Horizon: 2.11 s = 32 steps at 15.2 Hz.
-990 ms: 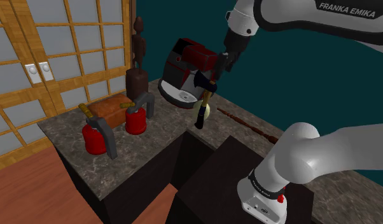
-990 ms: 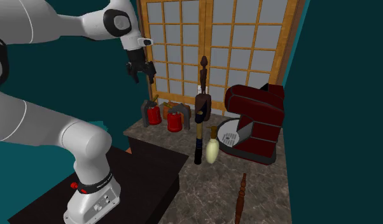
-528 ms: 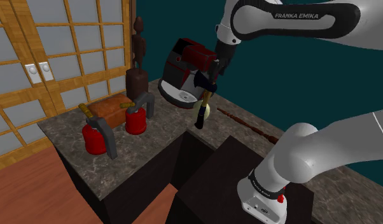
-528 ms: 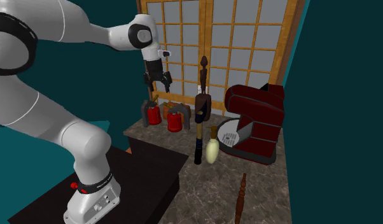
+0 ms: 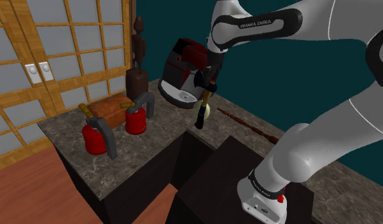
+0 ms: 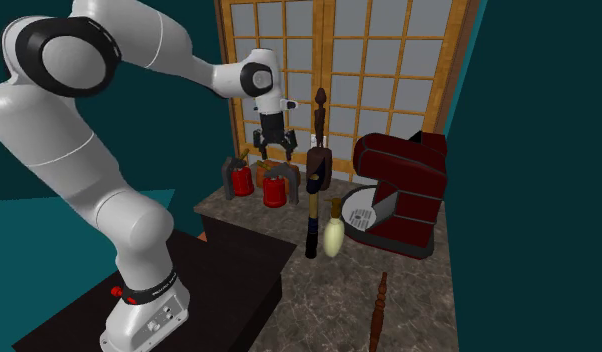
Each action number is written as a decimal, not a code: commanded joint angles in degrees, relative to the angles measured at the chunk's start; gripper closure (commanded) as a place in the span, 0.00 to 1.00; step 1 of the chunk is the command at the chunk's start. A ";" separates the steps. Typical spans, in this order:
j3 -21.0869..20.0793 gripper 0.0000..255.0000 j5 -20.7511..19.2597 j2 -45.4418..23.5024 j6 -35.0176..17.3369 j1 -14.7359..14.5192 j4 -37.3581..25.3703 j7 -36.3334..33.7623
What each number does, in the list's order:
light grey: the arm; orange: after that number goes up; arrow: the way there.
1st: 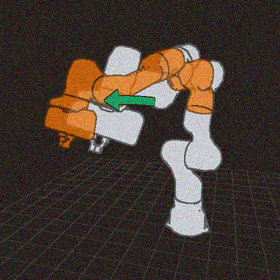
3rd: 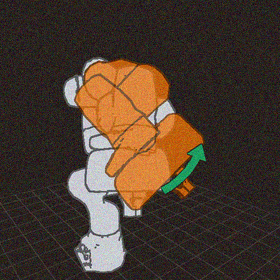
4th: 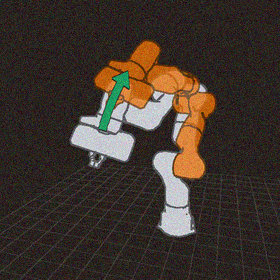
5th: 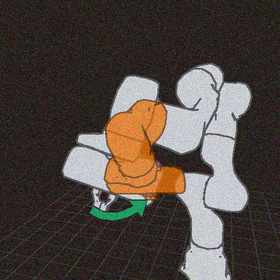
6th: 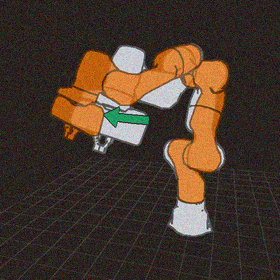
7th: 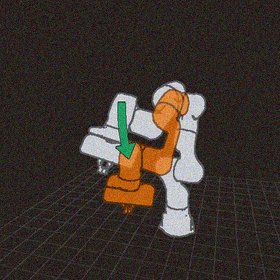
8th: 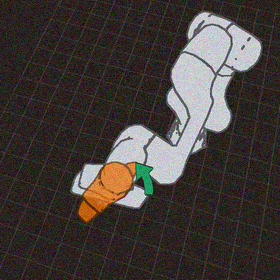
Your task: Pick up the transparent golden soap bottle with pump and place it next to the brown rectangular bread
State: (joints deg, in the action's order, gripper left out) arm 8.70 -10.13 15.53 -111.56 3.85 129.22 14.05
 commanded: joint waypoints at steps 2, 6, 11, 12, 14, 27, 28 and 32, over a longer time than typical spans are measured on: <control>1.67 0.00 -0.21 -6.52 -2.12 0.79 -3.01 2.63; 3.36 0.00 0.09 -15.27 -4.20 1.97 -7.80 6.00; 4.75 0.00 1.02 -26.50 -5.66 3.82 -15.23 10.10; 4.98 0.00 1.26 -28.78 -5.79 4.20 -16.91 10.89; 5.42 0.00 1.77 -33.38 -5.87 4.97 -20.50 12.44; 5.56 0.00 3.27 -53.81 -6.09 9.89 -37.09 17.76; 5.49 0.00 3.22 -54.07 -6.73 10.05 -36.73 17.73; 5.13 0.00 2.97 -54.78 -8.35 10.61 -35.88 17.57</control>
State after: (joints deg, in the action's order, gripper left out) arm 13.37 -7.07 -35.31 -118.75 13.65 92.23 31.76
